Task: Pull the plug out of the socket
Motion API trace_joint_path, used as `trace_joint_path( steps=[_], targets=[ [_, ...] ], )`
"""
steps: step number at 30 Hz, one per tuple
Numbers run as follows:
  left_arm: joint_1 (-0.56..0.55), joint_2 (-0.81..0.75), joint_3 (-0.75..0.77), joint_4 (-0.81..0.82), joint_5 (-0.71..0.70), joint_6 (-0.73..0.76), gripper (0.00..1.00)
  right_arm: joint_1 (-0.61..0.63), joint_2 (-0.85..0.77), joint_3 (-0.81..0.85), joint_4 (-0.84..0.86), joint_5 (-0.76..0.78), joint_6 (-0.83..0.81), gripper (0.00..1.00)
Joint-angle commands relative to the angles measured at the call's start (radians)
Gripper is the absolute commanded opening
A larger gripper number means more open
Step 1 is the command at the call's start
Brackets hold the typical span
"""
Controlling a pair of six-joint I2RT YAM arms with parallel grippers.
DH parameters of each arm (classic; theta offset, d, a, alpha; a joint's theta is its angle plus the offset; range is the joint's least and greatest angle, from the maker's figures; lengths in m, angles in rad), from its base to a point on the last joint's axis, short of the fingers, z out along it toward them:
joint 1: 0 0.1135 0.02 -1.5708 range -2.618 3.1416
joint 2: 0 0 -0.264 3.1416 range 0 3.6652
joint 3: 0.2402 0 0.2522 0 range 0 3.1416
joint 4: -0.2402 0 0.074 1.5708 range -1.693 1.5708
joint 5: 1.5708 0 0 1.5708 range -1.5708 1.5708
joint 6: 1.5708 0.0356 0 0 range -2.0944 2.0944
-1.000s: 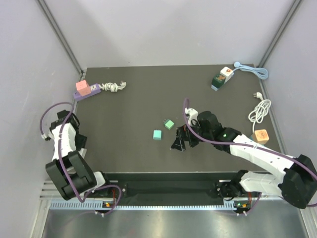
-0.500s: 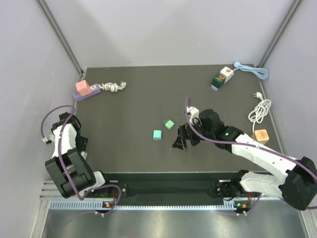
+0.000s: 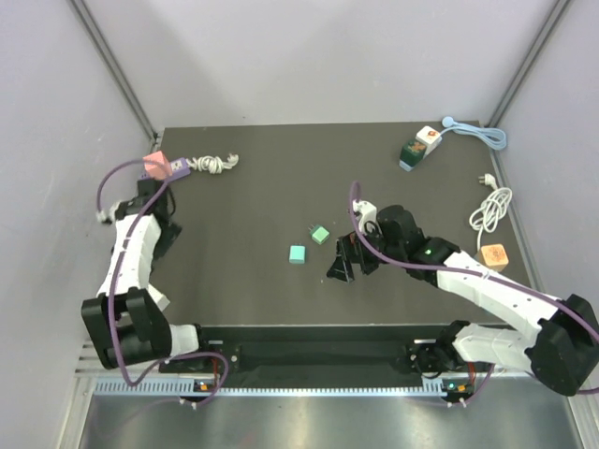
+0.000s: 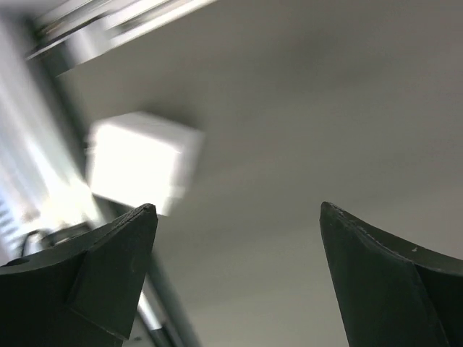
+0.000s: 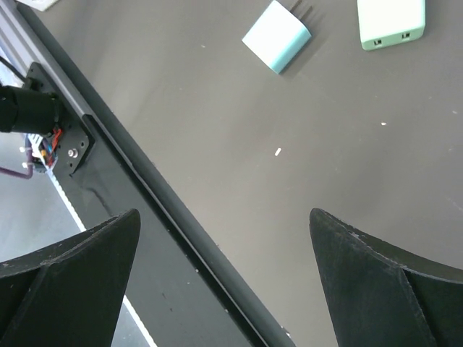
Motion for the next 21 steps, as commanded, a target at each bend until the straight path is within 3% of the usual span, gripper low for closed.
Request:
trace_joint_path(
  steps=[1,7,14,18,21],
  targets=[
    [-0.169,-0.002,0.137,0.065,-0.052,-0.042,0.98,-0.017,0.029,0.046,-0.01,-0.019,-0.025,1.0],
    [-0.265,0.145,0.247,0.379,0.037,-0.032,0.96,-0.048,0.051,0.069,-0.037,-0.025,-0.045,1.0],
    [-0.268,0.394,0.356,0.733,0.143,-0.08,0.94,-0.103,0.044,0.065,-0.043,-0.001,-0.051,1.0],
    [-0.262,0.564,0.431,0.853,0.152,-0.156,0.88,-0.134,0.061,0.071,-0.034,0.012,-0.036,1.0],
    [-0.259,0.729,0.571,0.848,0.133,-0.197,0.87,-0.147,0.07,0.074,-0.003,0.025,-0.007,1.0]
  ],
)
